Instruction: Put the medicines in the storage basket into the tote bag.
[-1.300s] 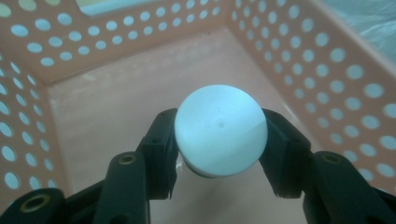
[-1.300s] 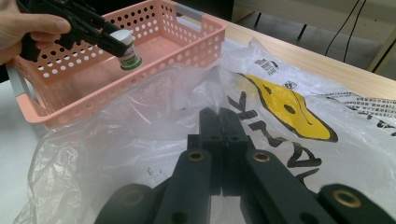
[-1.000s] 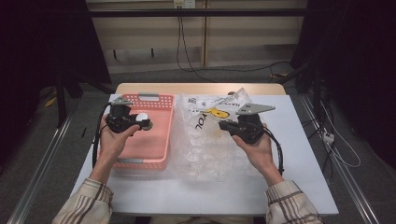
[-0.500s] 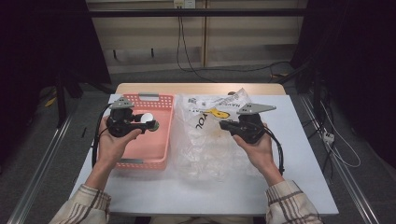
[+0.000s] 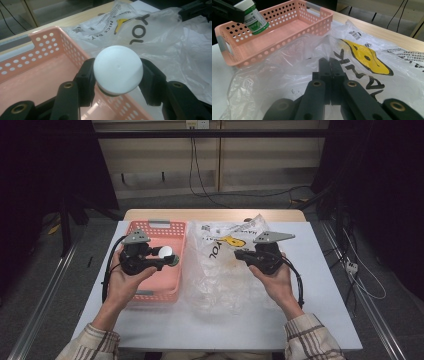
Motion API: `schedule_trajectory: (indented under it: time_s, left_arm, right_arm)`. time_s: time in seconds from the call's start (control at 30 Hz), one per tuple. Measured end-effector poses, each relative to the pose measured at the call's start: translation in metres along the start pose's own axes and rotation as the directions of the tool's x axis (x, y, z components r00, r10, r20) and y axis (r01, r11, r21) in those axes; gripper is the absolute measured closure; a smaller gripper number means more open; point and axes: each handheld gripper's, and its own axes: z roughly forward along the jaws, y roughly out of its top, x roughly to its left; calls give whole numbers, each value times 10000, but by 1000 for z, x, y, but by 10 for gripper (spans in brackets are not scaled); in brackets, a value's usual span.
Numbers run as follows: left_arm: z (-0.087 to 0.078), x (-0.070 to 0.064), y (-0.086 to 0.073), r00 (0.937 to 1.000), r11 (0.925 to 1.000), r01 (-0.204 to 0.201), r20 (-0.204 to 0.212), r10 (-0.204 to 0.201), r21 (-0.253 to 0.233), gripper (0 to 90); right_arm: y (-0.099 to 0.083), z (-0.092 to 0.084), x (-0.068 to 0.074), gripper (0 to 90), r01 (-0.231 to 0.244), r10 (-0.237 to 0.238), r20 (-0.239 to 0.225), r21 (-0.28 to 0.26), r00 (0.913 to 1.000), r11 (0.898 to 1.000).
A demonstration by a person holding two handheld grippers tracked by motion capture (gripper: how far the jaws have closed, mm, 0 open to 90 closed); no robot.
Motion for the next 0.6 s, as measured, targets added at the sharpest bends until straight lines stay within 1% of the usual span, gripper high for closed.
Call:
schedule_trajectory:
  time_s: [0.03, 0.07, 0.1, 0.13, 0.2, 0.23, 0.33, 0.37, 0.43, 0.53, 0.6]
  left_arm:
    - [0, -2, 1, 10000, 9999, -73, 31, 73, -70, 510]
    - [-1, -3, 1, 9999, 9999, -161, 61, 161, -21, 510]
    - [-1, -5, 2, 9999, 9998, -122, 115, 123, -143, 510]
    - [-2, -6, 2, 9996, 9998, -98, 257, 103, -184, 510]
    - [-4, -10, 3, 9991, 9993, -287, 317, 295, -254, 510]
    - [-5, -12, 4, 9987, 9993, -278, 429, 288, -256, 510]
    - [-6, -18, 7, 9976, 9984, -450, 508, 466, -333, 510]
    - [-7, -21, 7, 9975, 9984, -415, 552, 436, -382, 510]
    - [-7, -25, 9, 9961, 9975, -524, 692, 556, -467, 510]
    - [-9, -33, 11, 9938, 9954, -790, 739, 828, -539, 510]
    - [-8, -39, 13, 9917, 9950, -764, 988, 824, -636, 510]
  right_arm:
    - [0, 0, 0, 900, -4, 4, -6, -4, 10000, 10000]
    - [0, 0, 0, 900, 2, -2, -12, -4, 10000, 10000]
    - [0, 0, 0, 900, 3, -3, -14, 3, 10000, 10000]
    - [0, 0, -1, 900, 4, -4, -15, 2, 10000, 10000]
    - [0, 0, -1, 900, 25, -25, -20, -2, 10000, 10000]
    - [0, 0, 0, 900, 54, -54, -23, 11, 10000, 10000]
    - [0, 1, 0, 900, 91, -91, -64, 24, 9999, 10000]
    - [0, 1, 0, 900, 90, -89, -73, 32, 9999, 10000]
    - [0, 1, 0, 900, 119, -118, -67, 47, 9999, 9999]
    - [0, 1, 0, 900, 116, -115, -61, 45, 9999, 9999]
    - [0, 2, 0, 900, 121, -121, -64, 59, 9999, 9999]
